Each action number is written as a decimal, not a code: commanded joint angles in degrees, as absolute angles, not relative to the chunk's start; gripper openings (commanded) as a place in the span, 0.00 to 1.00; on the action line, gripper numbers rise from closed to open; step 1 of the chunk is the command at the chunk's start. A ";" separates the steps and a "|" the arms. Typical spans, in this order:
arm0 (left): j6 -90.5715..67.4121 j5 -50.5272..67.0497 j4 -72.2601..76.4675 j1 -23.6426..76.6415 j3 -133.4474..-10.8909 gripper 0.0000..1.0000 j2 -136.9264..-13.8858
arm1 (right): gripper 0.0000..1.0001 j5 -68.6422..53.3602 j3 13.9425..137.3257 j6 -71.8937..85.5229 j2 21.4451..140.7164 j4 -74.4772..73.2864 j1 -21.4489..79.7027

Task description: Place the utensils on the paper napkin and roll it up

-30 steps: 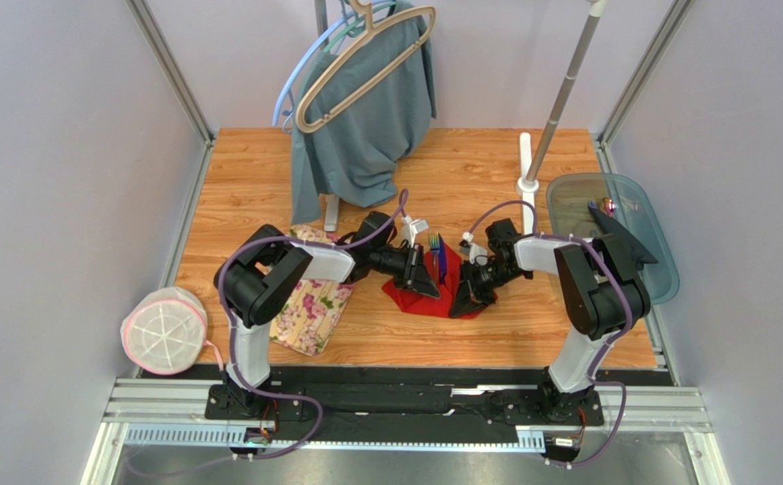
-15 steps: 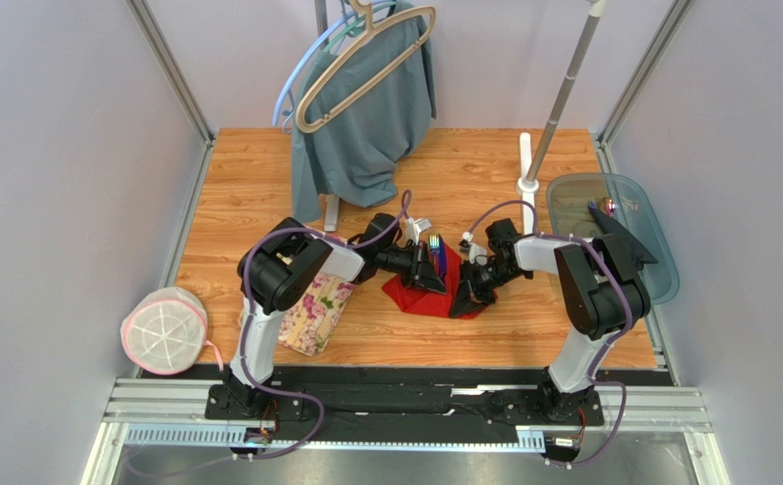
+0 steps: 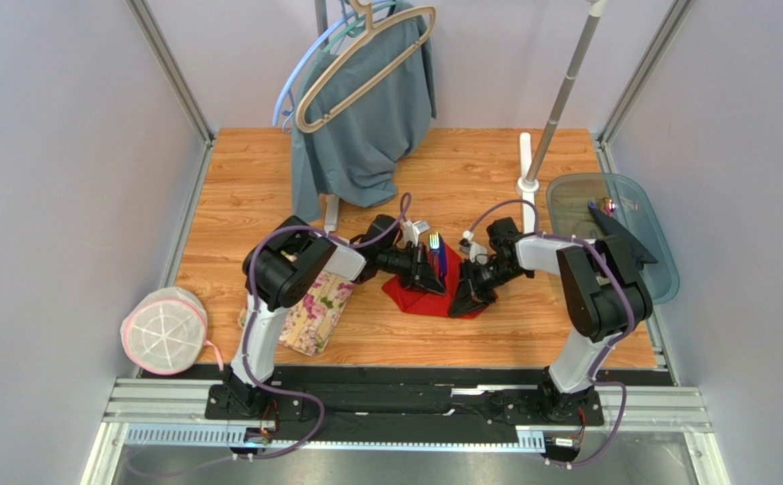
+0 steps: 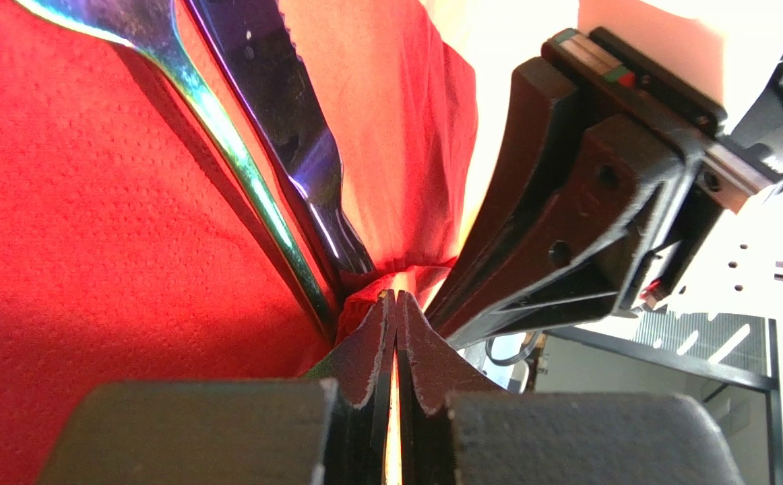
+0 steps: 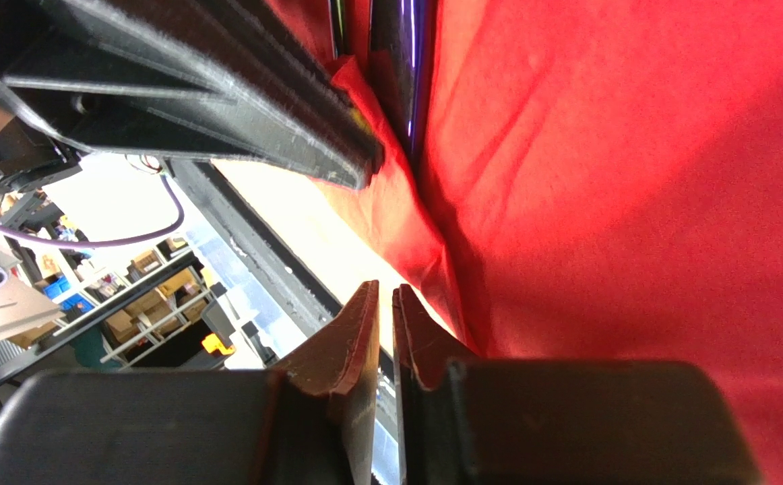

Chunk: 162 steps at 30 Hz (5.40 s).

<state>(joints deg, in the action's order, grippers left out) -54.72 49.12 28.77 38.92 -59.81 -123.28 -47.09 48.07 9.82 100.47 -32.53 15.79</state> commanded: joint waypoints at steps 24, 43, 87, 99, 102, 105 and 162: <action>-51.50 48.08 25.66 38.23 -62.31 0.03 -124.19 | 0.70 -44.83 51.41 9.05 90.54 -41.04 4.76; -51.85 48.08 26.46 38.15 -61.87 0.03 -124.45 | 0.86 -42.23 51.33 10.36 99.31 -38.16 3.43; -52.65 48.08 26.89 38.14 -61.79 0.03 -123.84 | 0.24 -64.34 45.35 23.38 99.84 -19.77 2.90; -52.29 48.16 26.54 38.14 -61.79 0.03 -123.31 | 0.00 -60.56 49.04 22.15 102.48 -21.35 7.47; -52.38 48.08 26.54 38.15 -61.96 0.03 -123.13 | 0.00 -58.19 49.40 20.57 103.80 -22.76 7.91; -52.47 48.34 26.89 38.14 -62.05 0.03 -123.05 | 0.00 -55.99 49.57 20.13 104.50 -23.02 8.35; -40.78 45.18 11.61 37.53 -61.35 0.02 -118.04 | 0.00 -55.28 52.03 20.83 100.72 -25.40 10.90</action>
